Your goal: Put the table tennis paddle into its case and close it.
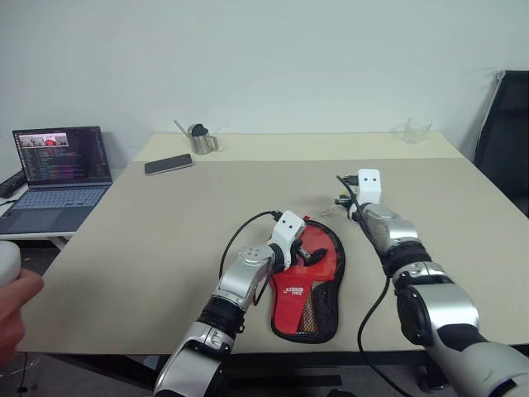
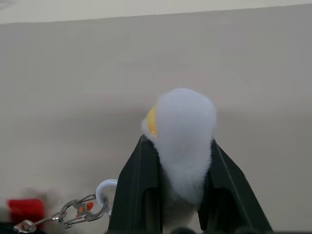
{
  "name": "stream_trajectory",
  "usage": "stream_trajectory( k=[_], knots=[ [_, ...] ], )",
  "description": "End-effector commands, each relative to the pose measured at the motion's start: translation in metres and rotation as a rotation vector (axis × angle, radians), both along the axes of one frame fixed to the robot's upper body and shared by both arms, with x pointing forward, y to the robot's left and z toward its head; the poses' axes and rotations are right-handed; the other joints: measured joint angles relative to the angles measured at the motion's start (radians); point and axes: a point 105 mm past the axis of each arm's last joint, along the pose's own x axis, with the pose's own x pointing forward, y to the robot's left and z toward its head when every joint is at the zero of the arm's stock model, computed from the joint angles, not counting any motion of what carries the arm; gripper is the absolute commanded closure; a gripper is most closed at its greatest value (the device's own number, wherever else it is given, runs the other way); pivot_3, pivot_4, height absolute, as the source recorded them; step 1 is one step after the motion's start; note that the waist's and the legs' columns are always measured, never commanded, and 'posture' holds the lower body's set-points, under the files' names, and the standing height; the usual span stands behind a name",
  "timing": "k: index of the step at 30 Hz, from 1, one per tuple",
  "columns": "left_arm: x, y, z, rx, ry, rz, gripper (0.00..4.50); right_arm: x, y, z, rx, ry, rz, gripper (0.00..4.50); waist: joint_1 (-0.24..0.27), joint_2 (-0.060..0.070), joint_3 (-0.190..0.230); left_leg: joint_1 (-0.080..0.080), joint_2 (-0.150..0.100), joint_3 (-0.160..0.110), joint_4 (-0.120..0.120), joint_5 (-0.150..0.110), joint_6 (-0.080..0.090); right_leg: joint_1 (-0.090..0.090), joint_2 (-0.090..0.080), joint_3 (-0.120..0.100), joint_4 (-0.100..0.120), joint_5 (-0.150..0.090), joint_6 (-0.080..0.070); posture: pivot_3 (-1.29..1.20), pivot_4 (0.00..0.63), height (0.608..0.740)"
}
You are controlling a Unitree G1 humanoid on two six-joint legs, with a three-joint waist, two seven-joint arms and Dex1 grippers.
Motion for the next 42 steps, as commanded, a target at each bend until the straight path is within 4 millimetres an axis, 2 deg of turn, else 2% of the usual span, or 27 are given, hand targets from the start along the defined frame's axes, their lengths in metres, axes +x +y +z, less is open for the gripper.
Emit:
stream_trajectory(
  k=[1, 4, 7, 13, 19, 24, 28, 33, 40, 42],
  knots=[
    [-0.005, 0.007, -0.034, 0.054, 0.106, 0.028, 0.00, -0.007, -0.019, 0.029, -0.070, -0.074, 0.021, 4.04, 0.002, 0.001, 0.000, 0.000, 0.000, 0.000, 0.000, 0.000, 0.000, 0.000, 0.000, 0.000, 0.000, 0.000, 0.000, 0.00, 0.150, 0.740],
    [-0.004, 0.008, -0.035, 0.060, 0.108, 0.032, 0.00, -0.024, -0.025, 0.030, -0.134, -0.064, 0.091, 4.04, 0.010, 0.002, -0.001, 0.000, 0.000, 0.000, 0.000, 0.000, 0.000, 0.000, 0.000, 0.000, 0.000, 0.000, 0.000, 0.00, 0.150, 0.740],
    [-0.002, 0.008, -0.038, 0.070, 0.113, 0.034, 0.00, -0.045, -0.023, 0.029, -0.208, -0.049, 0.215, 4.04, 0.014, 0.003, -0.002, 0.000, 0.000, 0.000, 0.000, 0.000, 0.000, 0.001, 0.001, -0.001, -0.001, 0.000, 0.001, 0.00, 0.150, 0.740],
    [0.000, 0.006, -0.042, 0.098, 0.119, 0.021, 0.00, -0.101, -0.020, 0.014, -0.427, 0.031, 0.538, 4.04, 0.015, 0.004, -0.002, 0.003, 0.001, -0.004, 0.000, 0.000, 0.001, 0.009, 0.005, -0.006, -0.011, -0.001, 0.006, 0.00, 0.150, 0.740],
    [0.000, 0.002, -0.046, 0.120, 0.122, 0.000, 0.00, -0.123, -0.030, 0.009, -0.463, 0.060, 0.607, 4.04, 0.016, 0.003, -0.002, 0.008, 0.002, -0.004, 0.000, -0.001, 0.002, 0.015, 0.005, -0.005, -0.012, -0.003, 0.009, 0.00, 0.150, 0.740],
    [0.000, -0.002, -0.047, 0.130, 0.121, -0.016, 0.00, -0.137, -0.029, 0.011, -0.458, 0.031, 0.674, 4.04, 0.021, 0.002, -0.002, 0.008, 0.002, -0.004, 0.000, -0.001, 0.002, 0.015, 0.004, -0.005, -0.012, -0.003, 0.009, 0.00, 0.150, 0.740],
    [0.000, -0.004, -0.049, 0.143, 0.124, -0.026, 0.00, -0.166, -0.034, 0.001, -0.485, 0.111, 0.800, 4.04, 0.035, 0.002, -0.002, 0.007, 0.002, -0.004, 0.000, -0.001, 0.002, 0.015, 0.004, -0.006, -0.014, -0.003, 0.010, 0.00, 0.150, 0.740],
    [0.000, -0.005, -0.052, 0.162, 0.118, -0.030, 0.00, -0.201, -0.027, -0.012, -0.487, 0.198, 0.956, 4.04, 0.041, 0.000, -0.001, 0.007, 0.002, -0.004, -0.001, -0.002, 0.002, 0.015, 0.002, -0.006, -0.014, -0.004, 0.010, 0.00, 0.150, 0.740],
    [0.008, -0.008, -0.050, 0.180, 0.092, 0.005, 0.00, -0.240, -0.011, -0.040, -0.518, 0.316, 1.139, 4.06, 0.048, -0.002, -0.001, 0.005, -0.001, -0.007, -0.001, -0.002, 0.002, 0.015, -0.002, -0.009, -0.015, -0.005, 0.013, 0.00, 0.150, 0.740],
    [0.008, -0.010, -0.050, 0.179, 0.090, 0.006, 0.00, -0.245, -0.011, -0.046, -0.553, 0.338, 1.159, 4.06, 0.048, -0.002, -0.002, 0.004, -0.001, -0.008, -0.001, -0.002, 0.001, 0.015, -0.003, -0.010, -0.016, -0.006, 0.014, 0.00, 0.150, 0.740]
  ],
)
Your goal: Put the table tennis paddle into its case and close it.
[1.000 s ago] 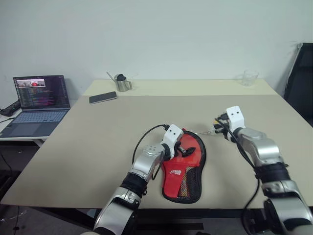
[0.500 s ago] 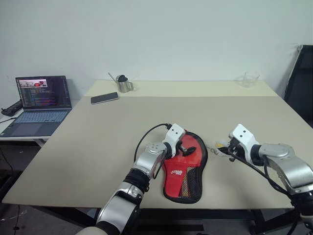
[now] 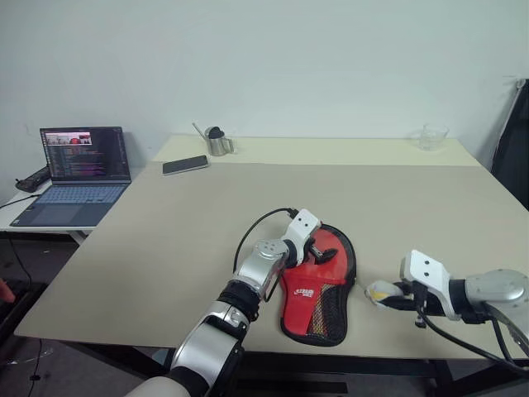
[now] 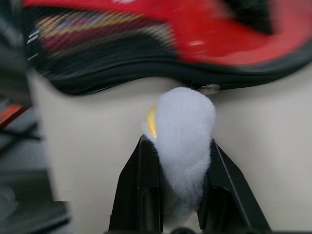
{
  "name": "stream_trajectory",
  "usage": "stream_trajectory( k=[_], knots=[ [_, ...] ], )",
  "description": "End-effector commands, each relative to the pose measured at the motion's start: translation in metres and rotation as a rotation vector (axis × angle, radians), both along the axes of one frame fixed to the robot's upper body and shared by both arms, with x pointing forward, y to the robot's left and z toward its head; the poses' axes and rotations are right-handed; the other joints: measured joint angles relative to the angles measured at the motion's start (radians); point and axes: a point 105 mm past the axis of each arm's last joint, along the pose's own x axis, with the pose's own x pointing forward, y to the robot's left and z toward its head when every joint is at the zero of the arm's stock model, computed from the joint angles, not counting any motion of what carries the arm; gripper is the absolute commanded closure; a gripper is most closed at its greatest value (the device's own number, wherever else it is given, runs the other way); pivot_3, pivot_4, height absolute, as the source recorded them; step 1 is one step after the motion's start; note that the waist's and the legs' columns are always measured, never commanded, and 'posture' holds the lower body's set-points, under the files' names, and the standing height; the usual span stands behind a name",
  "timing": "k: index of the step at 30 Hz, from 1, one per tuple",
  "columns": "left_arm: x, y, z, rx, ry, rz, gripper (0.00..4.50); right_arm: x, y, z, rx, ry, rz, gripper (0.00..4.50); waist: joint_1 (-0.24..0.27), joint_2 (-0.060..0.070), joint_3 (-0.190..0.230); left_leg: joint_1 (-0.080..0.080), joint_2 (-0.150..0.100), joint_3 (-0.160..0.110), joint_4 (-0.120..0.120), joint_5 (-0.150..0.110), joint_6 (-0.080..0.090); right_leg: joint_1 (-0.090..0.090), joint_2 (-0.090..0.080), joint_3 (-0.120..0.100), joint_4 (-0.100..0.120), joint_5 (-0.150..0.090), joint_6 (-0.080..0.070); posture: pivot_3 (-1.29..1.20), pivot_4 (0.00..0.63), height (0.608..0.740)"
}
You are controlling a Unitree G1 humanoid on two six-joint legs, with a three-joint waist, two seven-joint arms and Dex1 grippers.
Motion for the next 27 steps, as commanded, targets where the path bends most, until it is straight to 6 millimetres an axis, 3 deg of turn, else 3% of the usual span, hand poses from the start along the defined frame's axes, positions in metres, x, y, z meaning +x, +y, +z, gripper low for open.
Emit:
stream_trajectory(
  k=[1, 7, 16, 27],
  knots=[
    [-0.007, 0.015, -0.044, 0.106, 0.115, 0.055, 0.00, -0.025, 0.005, -0.017, -0.081, 0.090, 0.118, 4.06, 0.001, 0.001, 0.000, -0.001, -0.001, 0.000, 0.000, 0.000, 0.000, 0.000, -0.001, -0.001, -0.001, 0.000, 0.000, 0.00, 0.150, 0.740],
    [-0.007, 0.011, -0.045, 0.111, 0.110, 0.047, 0.00, -0.050, 0.010, -0.027, -0.092, 0.170, 0.221, 4.06, 0.022, 0.001, -0.004, -0.005, -0.002, -0.003, 0.000, 0.000, -0.001, 0.001, -0.002, -0.004, -0.010, 0.000, 0.001, 0.00, 0.150, 0.740],
    [-0.007, 0.010, -0.046, 0.128, 0.111, 0.034, 0.00, -0.083, 0.026, -0.016, -0.004, 0.275, 0.410, 4.08, 0.022, -0.001, -0.005, -0.005, -0.002, -0.004, 0.000, -0.004, -0.001, 0.002, -0.003, -0.004, -0.012, -0.002, 0.004, 0.00, 0.150, 0.740],
    [-0.008, 0.007, -0.044, 0.121, 0.107, 0.020, 0.00, -0.072, 0.029, 0.003, -0.041, 0.235, 0.378, 4.08, 0.022, -0.001, -0.005, -0.005, -0.002, -0.003, 0.000, -0.005, 0.000, 0.002, -0.003, -0.004, -0.012, -0.002, 0.004, 0.00, 0.150, 0.740]
  ],
)
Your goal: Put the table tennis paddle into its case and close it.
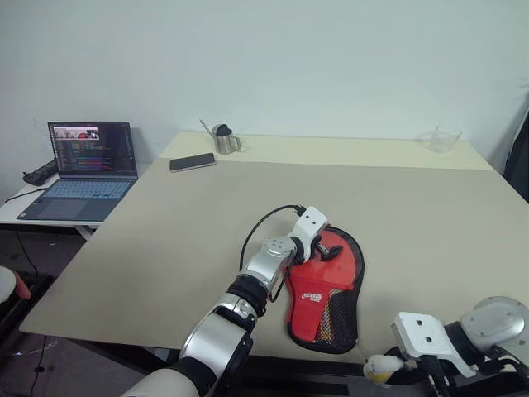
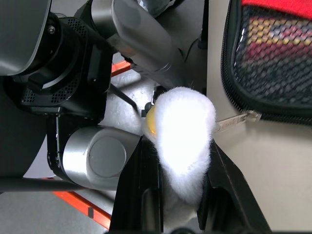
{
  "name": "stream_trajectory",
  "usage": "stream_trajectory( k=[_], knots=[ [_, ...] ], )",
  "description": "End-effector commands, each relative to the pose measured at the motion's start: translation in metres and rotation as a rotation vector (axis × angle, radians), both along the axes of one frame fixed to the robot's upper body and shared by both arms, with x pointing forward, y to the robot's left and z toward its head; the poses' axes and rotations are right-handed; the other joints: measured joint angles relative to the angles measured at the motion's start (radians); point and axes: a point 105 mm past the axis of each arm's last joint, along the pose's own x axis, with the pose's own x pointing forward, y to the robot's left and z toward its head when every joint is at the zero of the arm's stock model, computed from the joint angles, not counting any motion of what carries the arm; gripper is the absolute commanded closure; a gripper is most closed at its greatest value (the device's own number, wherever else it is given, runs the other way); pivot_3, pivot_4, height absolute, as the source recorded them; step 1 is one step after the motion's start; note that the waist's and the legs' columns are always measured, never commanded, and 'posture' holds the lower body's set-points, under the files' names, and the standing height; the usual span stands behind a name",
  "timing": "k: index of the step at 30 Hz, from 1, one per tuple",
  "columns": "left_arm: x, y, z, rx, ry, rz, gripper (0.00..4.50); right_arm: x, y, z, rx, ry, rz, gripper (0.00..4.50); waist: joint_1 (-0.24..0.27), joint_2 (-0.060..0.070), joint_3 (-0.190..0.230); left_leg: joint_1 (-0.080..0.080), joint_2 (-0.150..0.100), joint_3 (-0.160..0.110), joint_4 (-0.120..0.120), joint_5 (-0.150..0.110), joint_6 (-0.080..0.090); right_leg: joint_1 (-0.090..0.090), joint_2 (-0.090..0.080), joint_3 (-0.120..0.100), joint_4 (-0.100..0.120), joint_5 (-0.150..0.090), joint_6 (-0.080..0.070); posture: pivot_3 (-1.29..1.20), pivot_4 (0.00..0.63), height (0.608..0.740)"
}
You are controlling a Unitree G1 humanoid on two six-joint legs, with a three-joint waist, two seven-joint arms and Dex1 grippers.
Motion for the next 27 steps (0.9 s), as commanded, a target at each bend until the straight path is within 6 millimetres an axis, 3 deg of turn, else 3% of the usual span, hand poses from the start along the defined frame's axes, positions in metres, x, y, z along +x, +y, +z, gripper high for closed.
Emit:
stream_trajectory(
  k=[1, 11, 15, 19, 23, 27],
  knots=[
    [-0.011, 0.017, -0.047, 0.110, 0.127, 0.030, 0.00, -0.005, 0.004, 0.008, 0.010, 0.050, 0.012, 3.73, 0.000, 0.000, 0.000, 0.000, 0.000, 0.000, 0.000, 0.000, 0.000, 0.000, 0.000, 0.000, 0.000, 0.000, 0.000, 0.00, 0.150, 0.740],
    [-0.012, 0.015, -0.046, 0.105, 0.124, 0.020, 0.00, 0.025, -0.016, -0.004, -0.051, -0.050, -0.089, 0.42, -0.001, 0.000, 0.000, 0.000, 0.000, 0.000, 0.000, 0.000, 0.000, 0.000, 0.000, 0.000, 0.000, 0.000, 0.000, 0.00, 0.150, 0.740],
    [-0.011, 0.016, -0.045, 0.105, 0.119, 0.018, 0.00, 0.032, -0.032, -0.008, -0.061, -0.053, -0.117, 0.42, -0.001, 0.000, 0.000, 0.000, 0.000, 0.001, 0.000, 0.000, 0.000, 0.000, 0.000, 0.000, 0.000, 0.000, 0.000, 0.00, 0.150, 0.740],
    [-0.009, 0.016, -0.035, 0.068, 0.094, -0.005, 0.00, 0.047, -0.041, 0.011, 0.007, -0.107, -0.164, 0.42, -0.004, 0.000, 0.000, 0.001, 0.000, 0.001, 0.000, 0.000, 0.000, 0.000, 0.000, 0.001, 0.000, 0.000, 0.000, 0.00, 0.150, 0.740],
    [-0.006, 0.017, -0.007, -0.022, 0.052, -0.070, 0.00, 0.074, -0.051, 0.045, 0.130, -0.216, -0.263, 0.42, -0.013, 0.000, 0.001, 0.000, 0.000, 0.002, 0.000, 0.000, 0.000, -0.001, 0.000, 0.002, 0.001, 0.000, 0.000, 0.00, 0.150, 0.740],
    [-0.005, 0.024, 0.034, -0.114, -0.012, -0.151, 0.00, 0.100, -0.061, 0.075, 0.212, -0.348, -0.345, 0.42, -0.030, 0.002, 0.005, 0.000, 0.001, 0.003, 0.000, 0.000, 0.000, -0.003, 0.001, 0.002, 0.002, 0.003, -0.006, 0.00, 0.150, 0.740]
  ],
)
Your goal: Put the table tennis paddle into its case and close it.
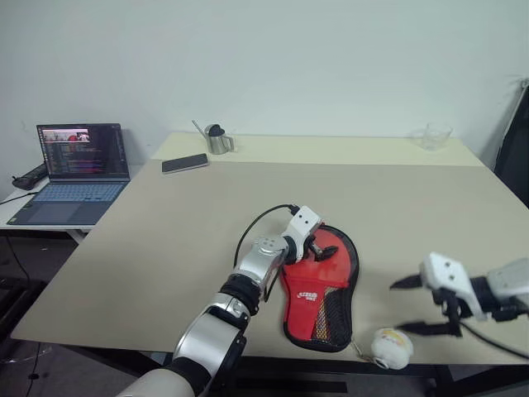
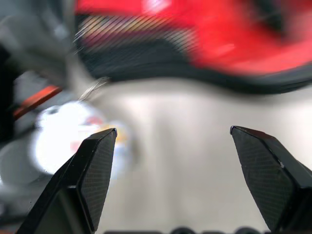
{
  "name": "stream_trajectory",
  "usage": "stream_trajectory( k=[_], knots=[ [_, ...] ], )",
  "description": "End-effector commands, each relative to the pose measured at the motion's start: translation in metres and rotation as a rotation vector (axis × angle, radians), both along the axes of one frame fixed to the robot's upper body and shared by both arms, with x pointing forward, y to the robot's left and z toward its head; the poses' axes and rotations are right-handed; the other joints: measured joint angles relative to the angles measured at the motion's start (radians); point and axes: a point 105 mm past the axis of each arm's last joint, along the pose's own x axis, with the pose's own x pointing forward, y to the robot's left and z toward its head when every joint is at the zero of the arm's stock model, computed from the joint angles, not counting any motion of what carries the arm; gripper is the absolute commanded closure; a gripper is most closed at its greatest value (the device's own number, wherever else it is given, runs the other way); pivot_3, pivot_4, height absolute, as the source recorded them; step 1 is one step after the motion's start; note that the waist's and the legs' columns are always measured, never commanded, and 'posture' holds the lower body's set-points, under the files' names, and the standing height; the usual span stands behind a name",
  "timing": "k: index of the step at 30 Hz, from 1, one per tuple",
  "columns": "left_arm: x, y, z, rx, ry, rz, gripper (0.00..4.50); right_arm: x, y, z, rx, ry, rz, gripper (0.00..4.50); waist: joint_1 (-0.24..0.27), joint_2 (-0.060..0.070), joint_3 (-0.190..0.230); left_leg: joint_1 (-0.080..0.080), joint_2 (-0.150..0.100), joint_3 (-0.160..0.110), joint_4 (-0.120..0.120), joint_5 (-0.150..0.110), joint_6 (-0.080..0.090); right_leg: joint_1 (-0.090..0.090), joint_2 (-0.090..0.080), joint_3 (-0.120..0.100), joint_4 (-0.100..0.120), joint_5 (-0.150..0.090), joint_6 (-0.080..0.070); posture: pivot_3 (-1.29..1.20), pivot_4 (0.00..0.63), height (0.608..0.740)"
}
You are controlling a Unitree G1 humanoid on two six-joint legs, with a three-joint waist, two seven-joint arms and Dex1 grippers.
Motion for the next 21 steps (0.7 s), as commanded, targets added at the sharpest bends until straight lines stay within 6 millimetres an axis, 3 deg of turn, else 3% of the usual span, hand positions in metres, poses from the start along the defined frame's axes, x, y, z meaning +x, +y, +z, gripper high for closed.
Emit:
stream_trajectory(
  k=[1, 6, 10, 14, 17, 21],
  knots=[
    [-0.003, 0.008, 0.032, -0.077, -0.036, -0.074, 0.00, 0.013, -0.007, 0.026, 0.047, -0.096, -0.030, 0.42, -0.005, -0.002, 0.005, -0.001, 0.000, 0.000, 0.000, 0.000, 0.000, -0.001, 0.000, 0.000, 0.000, 0.000, 0.000, 0.00, 0.150, 0.740],
    [-0.022, 0.028, 0.074, -0.122, -0.100, -0.235, 0.00, 0.013, -0.010, 0.037, 0.041, -0.085, 0.004, 0.42, -0.005, -0.001, 0.006, -0.004, 0.000, 0.000, -0.001, -0.001, 0.000, -0.005, 0.000, 0.001, -0.001, 0.001, -0.001, 0.00, 0.150, 0.740],
    [-0.036, 0.069, 0.108, -0.113, -0.144, -0.308, 0.00, 0.017, -0.011, 0.057, 0.079, -0.081, 0.021, 0.42, -0.012, 0.002, 0.009, -0.007, 0.000, 0.002, -0.001, -0.001, 0.000, -0.009, 0.000, 0.002, 0.000, 0.001, -0.002, 0.00, 0.150, 0.740],
    [-0.054, 0.137, 0.142, -0.047, -0.183, -0.296, 0.00, 0.028, -0.012, 0.072, 0.114, -0.081, 0.022, 0.42, -0.024, 0.003, 0.011, -0.006, 0.001, 0.002, -0.001, -0.001, 0.000, -0.009, 0.001, 0.003, 0.000, 0.002, -0.003, 0.00, 0.150, 0.740],
    [-0.080, 0.180, 0.155, 0.018, -0.166, -0.282, 0.00, 0.040, -0.009, 0.081, 0.127, -0.081, 0.027, 0.42, -0.037, 0.005, 0.014, -0.006, 0.001, 0.004, -0.001, -0.001, 0.000, -0.009, 0.001, 0.004, 0.000, 0.002, -0.003, 0.00, 0.150, 0.740],
    [-0.101, 0.210, 0.162, 0.051, -0.129, -0.233, 0.00, 0.050, -0.022, 0.086, 0.135, -0.051, 0.008, 0.42, -0.031, 0.005, 0.017, -0.006, 0.001, 0.005, -0.001, -0.001, 0.001, -0.010, 0.001, 0.005, 0.000, 0.002, -0.003, 0.00, 0.150, 0.740]
  ],
)
